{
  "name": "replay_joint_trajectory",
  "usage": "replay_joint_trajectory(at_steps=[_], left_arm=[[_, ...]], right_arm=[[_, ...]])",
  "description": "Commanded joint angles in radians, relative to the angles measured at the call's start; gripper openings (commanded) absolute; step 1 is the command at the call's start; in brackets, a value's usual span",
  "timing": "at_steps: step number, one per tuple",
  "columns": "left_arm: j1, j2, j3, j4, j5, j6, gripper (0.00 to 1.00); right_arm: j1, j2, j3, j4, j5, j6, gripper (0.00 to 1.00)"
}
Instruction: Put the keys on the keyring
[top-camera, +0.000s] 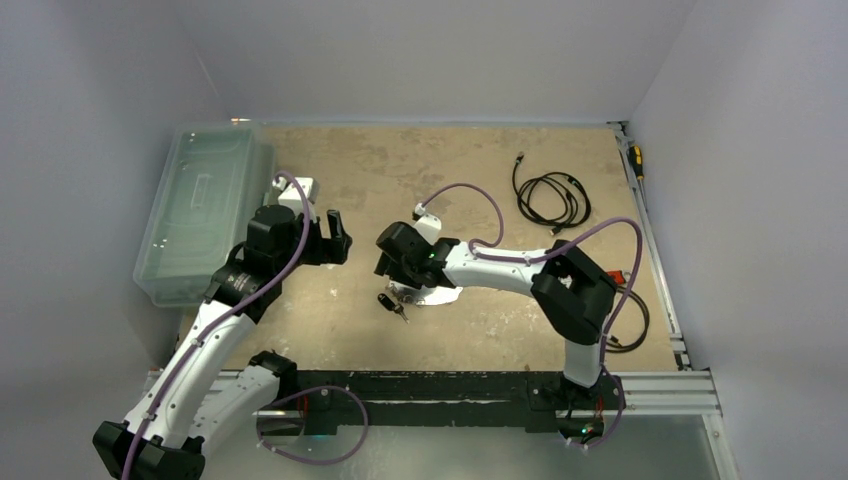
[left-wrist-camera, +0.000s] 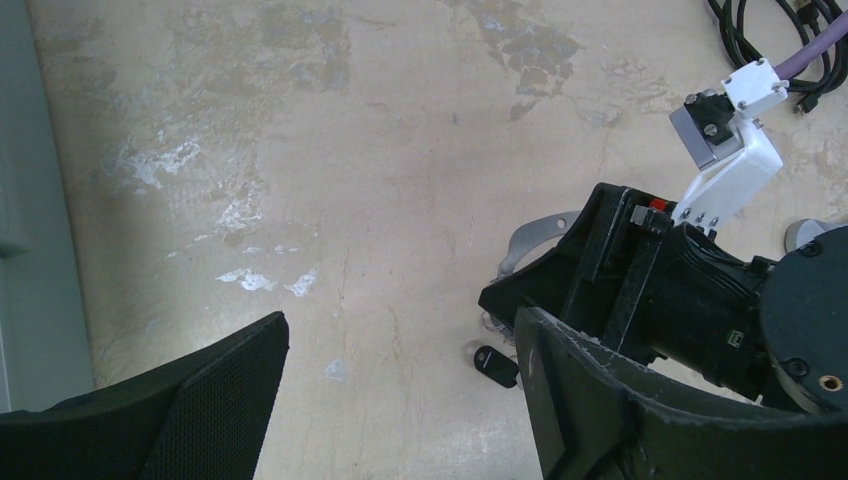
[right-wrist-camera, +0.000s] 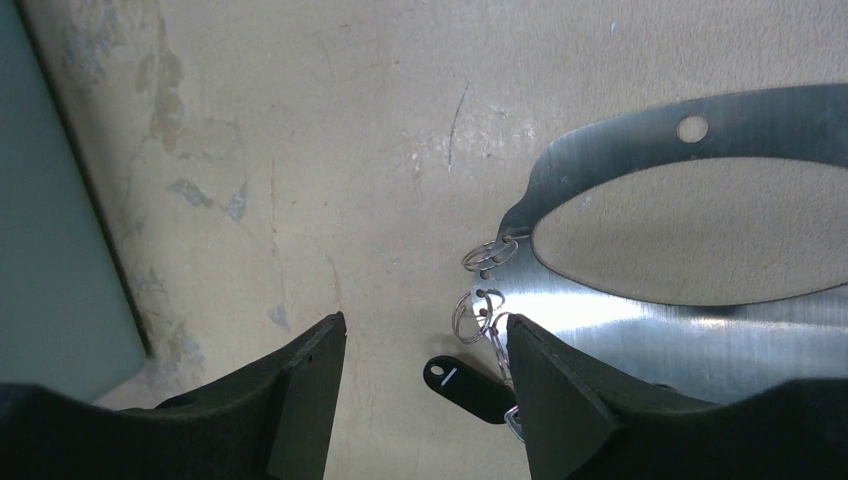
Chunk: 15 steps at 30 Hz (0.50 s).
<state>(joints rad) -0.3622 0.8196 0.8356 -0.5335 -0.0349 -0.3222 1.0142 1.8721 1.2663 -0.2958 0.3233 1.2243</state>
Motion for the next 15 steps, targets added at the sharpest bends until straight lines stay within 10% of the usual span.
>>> replay_joint_trajectory(at_steps=[1,15], left_arm=[[-0.012,-0.006,0.001,0.014,-0.012,-0.008,0.82],[-0.02,0.003,0.003,0.012,-0.012,-0.008,0.81]], right_arm=[[0.001,0.007,0.034,0.021,0.022,0.051,0.62],[0.0,0.086,0.059,0.017,0.056,0.061,0.53]])
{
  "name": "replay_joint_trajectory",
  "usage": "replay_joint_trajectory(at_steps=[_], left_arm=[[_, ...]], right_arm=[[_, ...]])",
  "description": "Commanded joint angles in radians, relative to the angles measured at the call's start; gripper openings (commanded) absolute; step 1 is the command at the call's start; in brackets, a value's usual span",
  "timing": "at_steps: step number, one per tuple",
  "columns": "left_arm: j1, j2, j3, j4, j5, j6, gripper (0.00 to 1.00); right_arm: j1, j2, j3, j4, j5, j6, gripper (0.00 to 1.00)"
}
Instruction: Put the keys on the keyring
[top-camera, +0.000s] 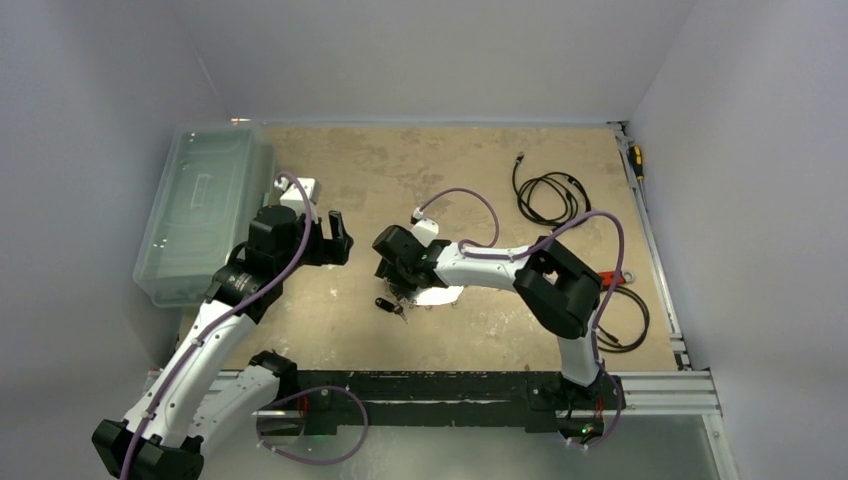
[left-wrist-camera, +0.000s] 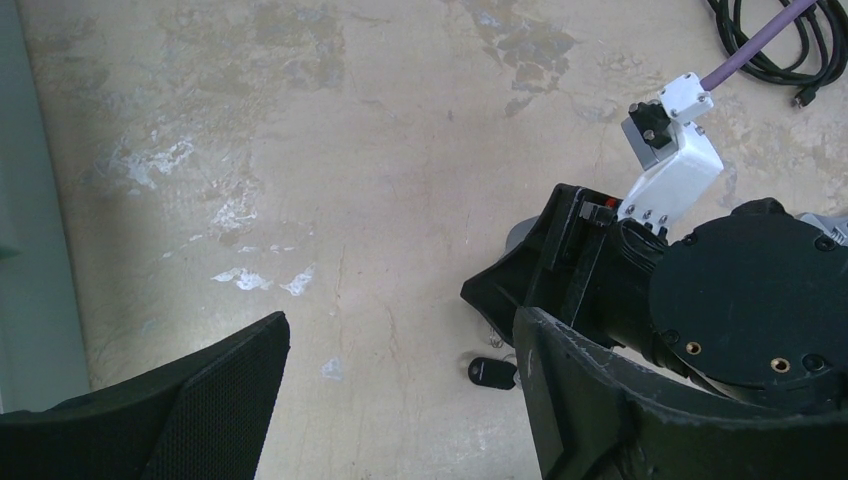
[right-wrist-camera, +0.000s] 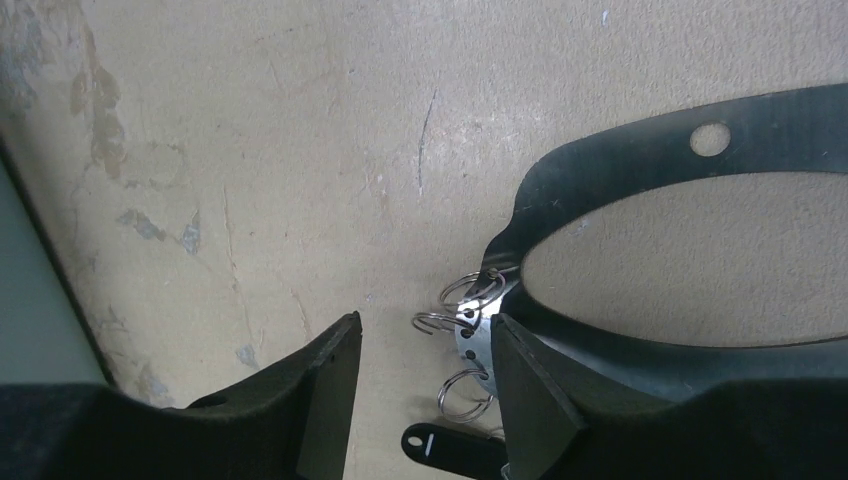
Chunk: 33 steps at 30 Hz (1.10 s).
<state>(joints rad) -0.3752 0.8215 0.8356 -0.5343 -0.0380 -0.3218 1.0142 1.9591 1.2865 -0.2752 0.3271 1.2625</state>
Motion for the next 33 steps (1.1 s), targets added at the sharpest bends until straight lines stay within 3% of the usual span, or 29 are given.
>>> replay_joint_trajectory(at_steps=[1,8,11,20,24,28,31,33], left_arm=[[-0.007,0.001,0.002,0.014,-0.009,-0.008,0.81],[-0.007,0.001,0.004,0.01,-0.01,-0.008,0.81],[-0.007,0.001,0.004,0.01,-0.011,-0.008,0.81],[-0.007,0.002,0.003,0.009,-0.015,-0.008,0.81],[-0.007,0.003,0.003,0.009,-0.014,-0.008,0.81],[-0.007,0.002,0.003,0.008,-0.016,-0.009,0.81],[-0.007,0.002,0.003,0.009,-0.016,-0.01,0.81],[-0.007,0.003,0.002,0.008,-0.017,-0.009,0.81]], right_arm=[[0.0,0.0,0.04,-0.003,0.057,0.023,0.52],[0.0,0.013,0.045,-0.006,0.077,0.024,0.45],[0.0,0.019,0.05,-0.01,0.09,0.023,0.37],[0.0,0.027,0.06,-0.054,0.136,0.025,0.36],[0.0,0.021,0.054,-0.062,0.15,0.024,0.25],[0.0,0.017,0.052,-0.074,0.16,0.018,0.24],[0.0,0.017,0.051,-0.08,0.166,0.011,0.16],[0.0,0.015,0.051,-0.086,0.169,0.007,0.06]])
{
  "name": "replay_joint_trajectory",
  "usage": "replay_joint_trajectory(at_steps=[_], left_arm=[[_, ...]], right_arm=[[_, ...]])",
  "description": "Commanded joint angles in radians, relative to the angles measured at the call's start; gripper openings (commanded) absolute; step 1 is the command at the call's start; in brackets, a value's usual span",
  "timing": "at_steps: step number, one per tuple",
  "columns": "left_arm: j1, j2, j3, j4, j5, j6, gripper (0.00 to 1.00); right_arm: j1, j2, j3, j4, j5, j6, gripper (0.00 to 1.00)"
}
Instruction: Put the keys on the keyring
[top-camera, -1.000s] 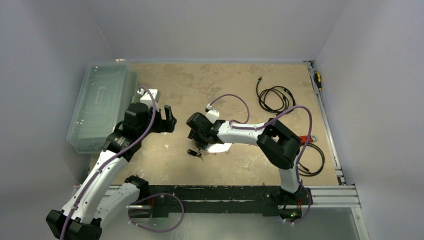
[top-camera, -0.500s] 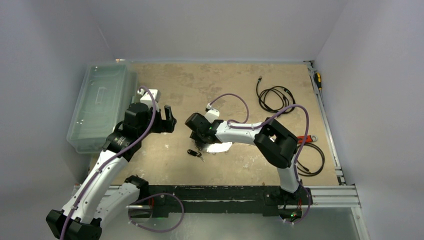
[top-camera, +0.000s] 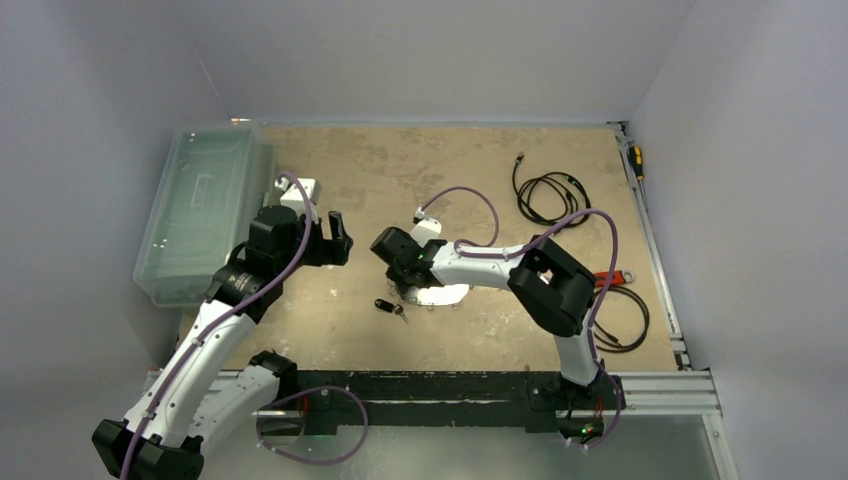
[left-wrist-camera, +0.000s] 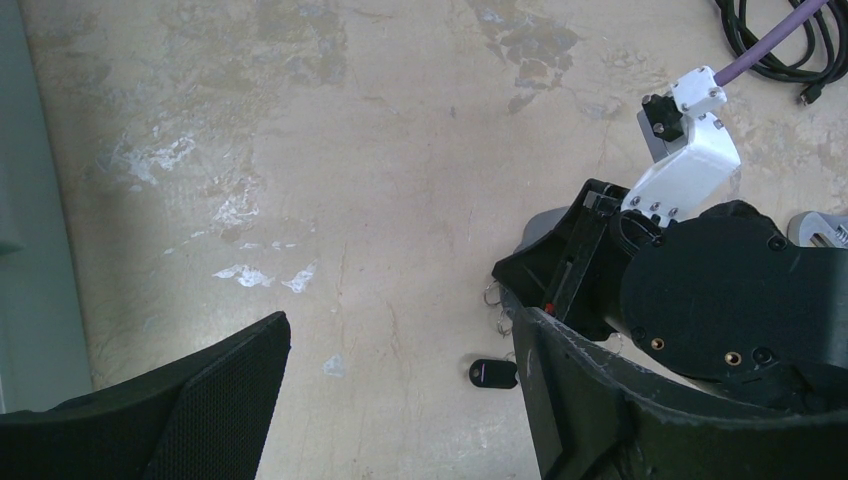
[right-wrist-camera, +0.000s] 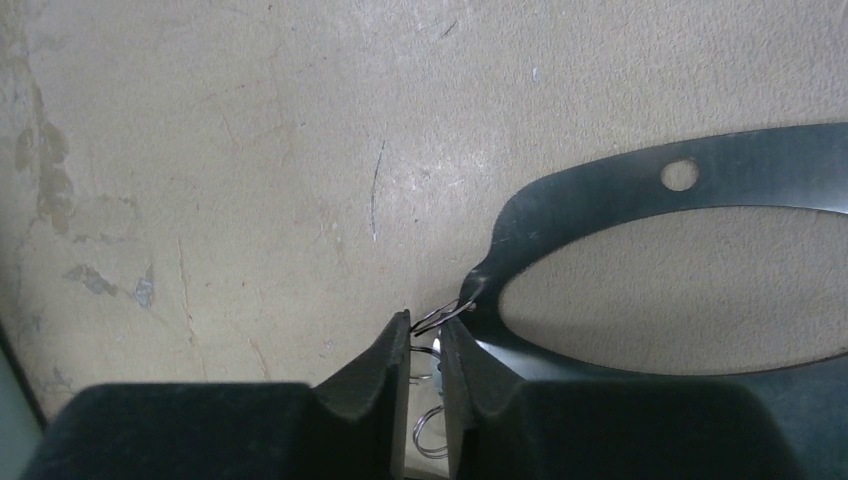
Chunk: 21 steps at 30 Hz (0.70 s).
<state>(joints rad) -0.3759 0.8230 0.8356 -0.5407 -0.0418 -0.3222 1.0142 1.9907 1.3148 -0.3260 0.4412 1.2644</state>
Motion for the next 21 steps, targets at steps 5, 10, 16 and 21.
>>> replay_joint_trajectory(at_steps=[5,10,16,21], left_arm=[[-0.006,0.002,0.004,0.015,-0.018,-0.008,0.81],[-0.01,0.001,0.003,0.015,-0.017,-0.008,0.8],[-0.02,-0.001,0.004,0.015,-0.013,-0.008,0.8],[-0.036,-0.007,0.006,0.014,-0.008,-0.008,0.8]], right_arm=[[0.0,-0.03,0.017,-0.068,0.078,-0.009,0.0],[0.003,-0.072,-0.02,-0.081,0.088,-0.073,0.0],[0.023,-0.176,-0.162,-0.065,0.049,-0.144,0.0],[0.049,-0.253,-0.3,-0.097,0.037,-0.149,0.0]])
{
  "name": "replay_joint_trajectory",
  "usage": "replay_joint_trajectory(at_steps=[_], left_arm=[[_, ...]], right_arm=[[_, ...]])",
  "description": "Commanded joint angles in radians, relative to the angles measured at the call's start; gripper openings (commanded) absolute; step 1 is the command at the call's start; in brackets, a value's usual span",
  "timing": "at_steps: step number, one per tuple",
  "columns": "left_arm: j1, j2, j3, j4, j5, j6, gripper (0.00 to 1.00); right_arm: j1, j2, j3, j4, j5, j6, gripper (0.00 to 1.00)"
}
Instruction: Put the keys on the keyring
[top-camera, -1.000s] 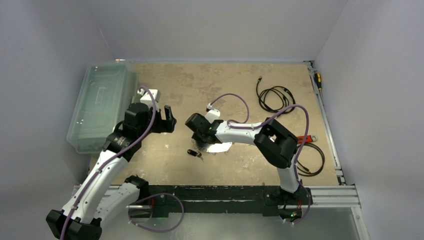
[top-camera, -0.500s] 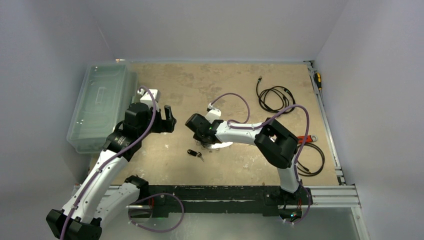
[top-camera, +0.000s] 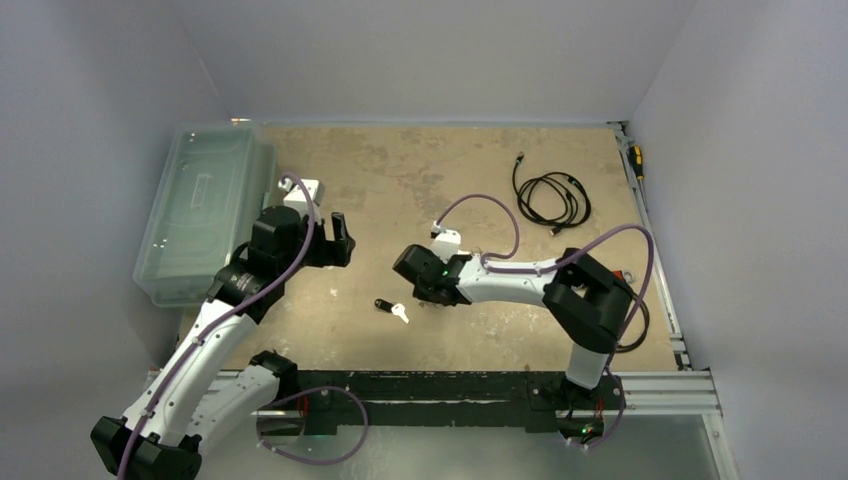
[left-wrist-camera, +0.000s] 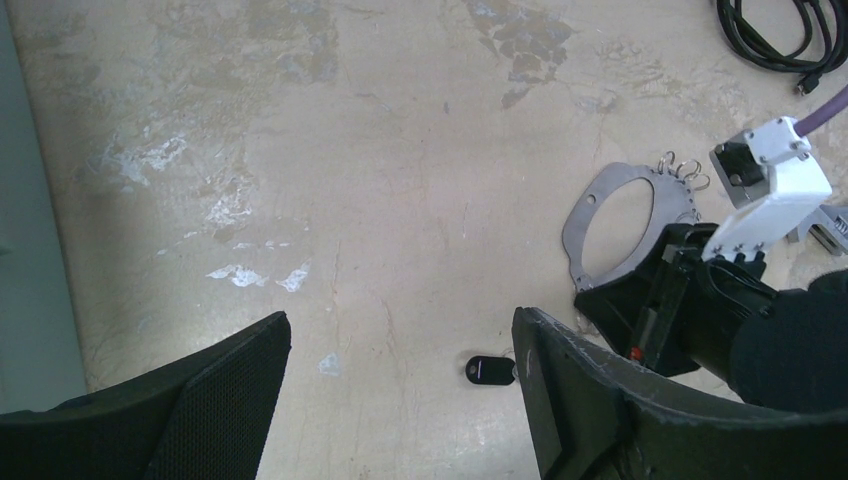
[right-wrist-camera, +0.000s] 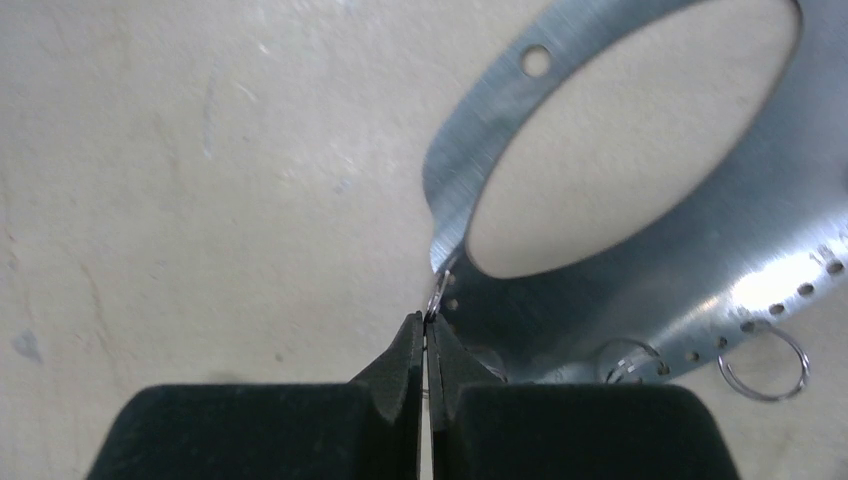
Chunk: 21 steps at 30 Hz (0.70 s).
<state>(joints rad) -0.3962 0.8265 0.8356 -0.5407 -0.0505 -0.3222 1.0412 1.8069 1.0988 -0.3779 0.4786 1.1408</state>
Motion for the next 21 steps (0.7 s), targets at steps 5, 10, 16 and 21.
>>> replay_joint_trajectory(at_steps=[5,10,16,21], left_arm=[[-0.031,-0.005,0.007,0.016,0.008,-0.006,0.8],[-0.041,-0.003,0.006,0.015,0.008,-0.006,0.8],[-0.046,-0.003,0.004,0.016,0.005,-0.006,0.8],[-0.047,0.003,0.004,0.019,0.009,-0.007,0.79]], right_arm=[[0.049,-0.178,-0.204,-0.081,0.009,-0.01,0.25],[0.066,-0.312,-0.308,0.026,-0.033,-0.066,0.64],[0.069,-0.347,-0.31,0.062,-0.024,-0.088,0.6],[0.069,-0.339,-0.277,0.055,0.012,-0.098,0.51]])
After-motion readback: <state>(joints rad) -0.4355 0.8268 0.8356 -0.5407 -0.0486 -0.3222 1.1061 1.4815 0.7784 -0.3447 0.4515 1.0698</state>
